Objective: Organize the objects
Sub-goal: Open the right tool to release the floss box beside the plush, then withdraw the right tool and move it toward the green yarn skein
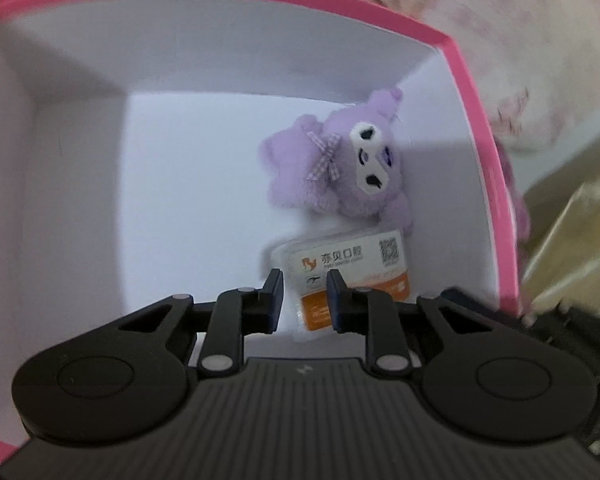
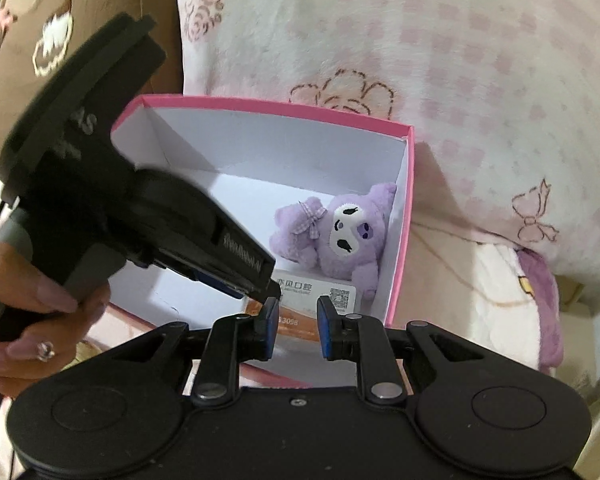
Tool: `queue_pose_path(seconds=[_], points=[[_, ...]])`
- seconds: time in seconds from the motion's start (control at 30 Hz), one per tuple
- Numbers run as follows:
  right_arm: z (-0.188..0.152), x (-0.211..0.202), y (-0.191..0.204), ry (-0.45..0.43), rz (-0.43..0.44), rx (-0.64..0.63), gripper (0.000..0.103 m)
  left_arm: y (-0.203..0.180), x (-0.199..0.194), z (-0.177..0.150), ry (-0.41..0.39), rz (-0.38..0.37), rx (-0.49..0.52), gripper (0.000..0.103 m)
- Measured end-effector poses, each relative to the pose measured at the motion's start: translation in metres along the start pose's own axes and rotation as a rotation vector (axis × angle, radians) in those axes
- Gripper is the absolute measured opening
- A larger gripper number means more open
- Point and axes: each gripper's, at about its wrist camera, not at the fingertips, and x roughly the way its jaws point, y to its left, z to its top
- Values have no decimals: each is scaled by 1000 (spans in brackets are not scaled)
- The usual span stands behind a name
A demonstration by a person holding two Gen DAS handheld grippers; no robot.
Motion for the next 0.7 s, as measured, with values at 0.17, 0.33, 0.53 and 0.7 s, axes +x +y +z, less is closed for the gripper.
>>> queue_pose_path(seconds=[0.17, 0.33, 0.53, 0.7], points=[[-1, -22, 6, -2, 17, 96, 27, -1, -42, -5, -57, -7, 40, 22], [-4, -51, 14, 2, 53, 155, 28, 1, -94, -18, -70, 22, 99, 25], [-3, -95, 37, -8, 33, 111, 33, -1, -154, -37, -117, 44, 147, 33], [-7, -129, 59, -5, 22, 55, 38, -1, -205, -69, -122, 89, 225, 40]])
